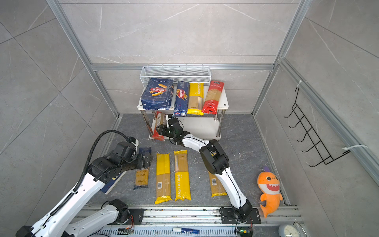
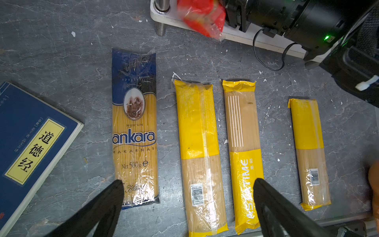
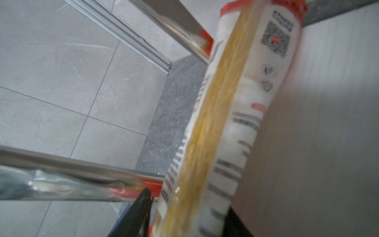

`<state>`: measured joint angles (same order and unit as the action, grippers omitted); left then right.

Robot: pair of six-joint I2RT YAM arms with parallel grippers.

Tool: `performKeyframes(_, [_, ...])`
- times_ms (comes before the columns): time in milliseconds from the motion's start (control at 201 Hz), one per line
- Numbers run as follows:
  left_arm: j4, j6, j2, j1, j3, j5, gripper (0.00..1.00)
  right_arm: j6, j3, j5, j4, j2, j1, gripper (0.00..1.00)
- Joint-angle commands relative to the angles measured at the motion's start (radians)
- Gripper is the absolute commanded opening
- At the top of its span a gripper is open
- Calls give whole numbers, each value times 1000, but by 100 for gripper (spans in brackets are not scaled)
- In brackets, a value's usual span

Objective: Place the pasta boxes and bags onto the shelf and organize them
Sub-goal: 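Lift the red-and-white bag and carry it to the lower shelf, then stand the red-and-white bag upright on the lower shelf and release it, then withdraw the right gripper down toward the yellow bags on the floor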

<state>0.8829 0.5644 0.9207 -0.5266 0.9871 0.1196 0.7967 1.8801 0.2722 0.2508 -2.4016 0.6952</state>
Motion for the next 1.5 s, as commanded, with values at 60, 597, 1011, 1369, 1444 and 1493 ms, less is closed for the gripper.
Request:
performKeyframes(60, [-10, -29, 1, 16, 19, -32, 100, -1, 41, 41, 81, 17, -3, 58])
performKeyframes(597, [6, -3, -28, 22, 10, -22, 100, -18, -350, 62, 123, 264, 5, 68])
performKeyframes(1011, [65, 53, -149, 22, -9, -2, 100, -66, -697, 35, 120, 526, 46, 69])
performKeyframes(1369, [83, 102, -221, 22, -79, 18, 100, -137, -980, -88, 41, 749, 157, 68])
performKeyframes(1444, [69, 115, -220, 23, -100, 9, 100, -145, -1033, -124, 23, 793, 190, 68])
performKeyframes(1493, [61, 132, -224, 22, -116, 0, 100, -154, -1063, -161, 0, 825, 216, 68])
